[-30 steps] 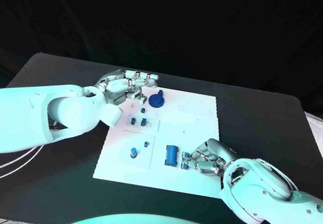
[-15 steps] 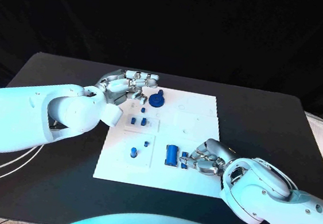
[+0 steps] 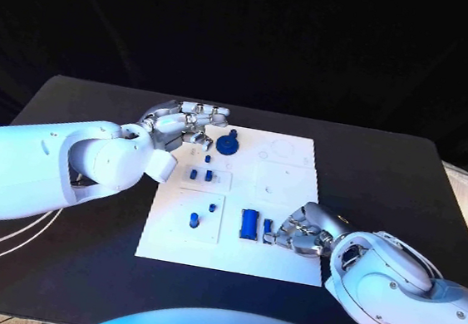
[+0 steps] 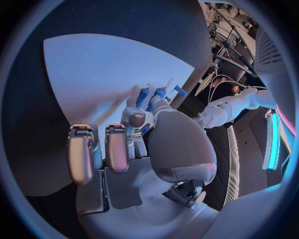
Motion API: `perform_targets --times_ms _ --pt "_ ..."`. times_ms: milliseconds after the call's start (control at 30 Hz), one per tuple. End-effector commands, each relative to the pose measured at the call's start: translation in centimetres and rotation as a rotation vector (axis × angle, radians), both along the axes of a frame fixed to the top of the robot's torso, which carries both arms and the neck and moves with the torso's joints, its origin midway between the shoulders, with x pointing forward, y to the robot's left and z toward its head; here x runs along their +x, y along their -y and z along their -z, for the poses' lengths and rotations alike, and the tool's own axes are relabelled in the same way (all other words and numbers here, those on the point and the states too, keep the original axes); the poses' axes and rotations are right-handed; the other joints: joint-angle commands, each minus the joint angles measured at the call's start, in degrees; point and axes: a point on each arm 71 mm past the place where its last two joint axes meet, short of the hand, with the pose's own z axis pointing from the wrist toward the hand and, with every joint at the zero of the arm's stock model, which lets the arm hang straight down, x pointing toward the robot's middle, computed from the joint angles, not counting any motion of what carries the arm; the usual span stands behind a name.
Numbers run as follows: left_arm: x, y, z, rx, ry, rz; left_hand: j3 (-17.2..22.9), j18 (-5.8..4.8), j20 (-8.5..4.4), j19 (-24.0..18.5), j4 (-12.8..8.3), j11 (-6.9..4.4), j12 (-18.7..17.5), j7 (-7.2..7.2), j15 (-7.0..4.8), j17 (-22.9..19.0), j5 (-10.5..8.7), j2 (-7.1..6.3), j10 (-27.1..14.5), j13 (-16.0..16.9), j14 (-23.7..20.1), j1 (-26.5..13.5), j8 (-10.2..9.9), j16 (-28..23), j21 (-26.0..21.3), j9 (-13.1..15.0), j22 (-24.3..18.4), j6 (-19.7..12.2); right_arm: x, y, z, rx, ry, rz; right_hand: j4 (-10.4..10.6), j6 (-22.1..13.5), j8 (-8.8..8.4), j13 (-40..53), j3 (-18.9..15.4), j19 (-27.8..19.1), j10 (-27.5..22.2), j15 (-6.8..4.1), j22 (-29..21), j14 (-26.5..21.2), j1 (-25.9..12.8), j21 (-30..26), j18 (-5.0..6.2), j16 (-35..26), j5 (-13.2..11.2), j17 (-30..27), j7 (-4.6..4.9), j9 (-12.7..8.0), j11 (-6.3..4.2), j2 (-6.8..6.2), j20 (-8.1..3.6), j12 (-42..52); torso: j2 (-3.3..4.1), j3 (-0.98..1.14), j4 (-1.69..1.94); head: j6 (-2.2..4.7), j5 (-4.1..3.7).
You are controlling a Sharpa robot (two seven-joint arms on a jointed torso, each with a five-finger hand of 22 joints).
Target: Assemble the parts on the task board
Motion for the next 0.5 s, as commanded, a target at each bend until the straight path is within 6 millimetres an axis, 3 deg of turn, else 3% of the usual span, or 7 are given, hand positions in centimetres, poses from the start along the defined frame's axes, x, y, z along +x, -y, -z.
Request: perform_targets --times_ms 33,133,400,500 --pt "-0.1 0.2 -0.1 -0.01 0.006 0.021 -0.3 0.84 0.02 -0.4 0.1 -0.1 0.3 0.24 0.06 -0.1 0.2 0.55 -0.3 0.1 -0.4 -0.1 0.2 -0.3 -0.4 -0.1 -0.1 -0.2 -0.1 -0.1 0.1 -0.019 0.004 -0.026 -0.6 0.4 -0.34 0.0 -0.6 2.6 0.0 -0.33 9.1 3.8 1.8 -0.1 -0.92 -0.1 -1.8 4.5 -0.02 0.1 -0.05 0.34 -0.36 -0.3 0.0 0.01 0.0 0.04 -0.03" --pt "-0.1 0.3 -0.1 -0.011 0.006 0.023 -0.3 0.84 0.02 -0.4 0.1 -0.09 0.4 0.25 0.06 -0.1 0.2 0.57 -0.3 0.1 -0.4 -0.2 0.2 -0.3 -0.4 -0.1 -0.1 -0.2 0.0 -0.1 0.3 -0.025 0.003 -0.026 -1.6 0.5 -0.42 0.1 -0.8 2.7 0.0 -0.33 9.1 3.9 4.0 -0.1 -0.93 -0.1 -3.4 4.6 0.0 0.3 -0.06 1.15 -0.35 -0.2 -0.05 0.0 0.1 0.09 -0.16" --pt "-0.1 0.4 -0.1 -0.012 0.006 0.025 -0.3 0.84 0.03 -0.4 0.1 -0.08 0.4 0.26 0.08 -0.1 0.2 0.61 -0.4 0.1 -0.4 -0.2 0.2 -0.3 -0.5 -0.1 -0.1 -0.2 0.6 -0.3 1.0 -0.04 -0.01 -0.024 -1.9 0.6 -0.47 0.3 -1.0 2.7 0.1 -0.34 9.2 3.9 4.9 -0.1 -0.96 0.0 -3.4 4.7 -0.05 0.3 -0.1 2.27 -0.35 0.0 0.03 -0.03 0.23 0.05 -0.08" --pt "-0.1 0.4 -0.1 -0.011 0.006 0.023 -0.3 0.84 0.03 -0.4 0.1 -0.08 0.4 0.26 0.08 -0.1 0.2 0.61 -0.4 0.1 -0.4 -0.2 0.2 -0.3 -0.5 -0.1 -0.1 -0.2 0.7 -0.3 1.2 -0.041 -0.007 -0.019 -2.0 0.6 -0.53 0.3 -1.1 2.7 0.1 -0.35 9.1 3.9 5.2 -0.2 -0.93 -0.1 -3.1 4.6 -0.06 0.4 -0.11 2.57 -0.36 -0.1 0.02 -0.03 0.12 0.04 0.08"
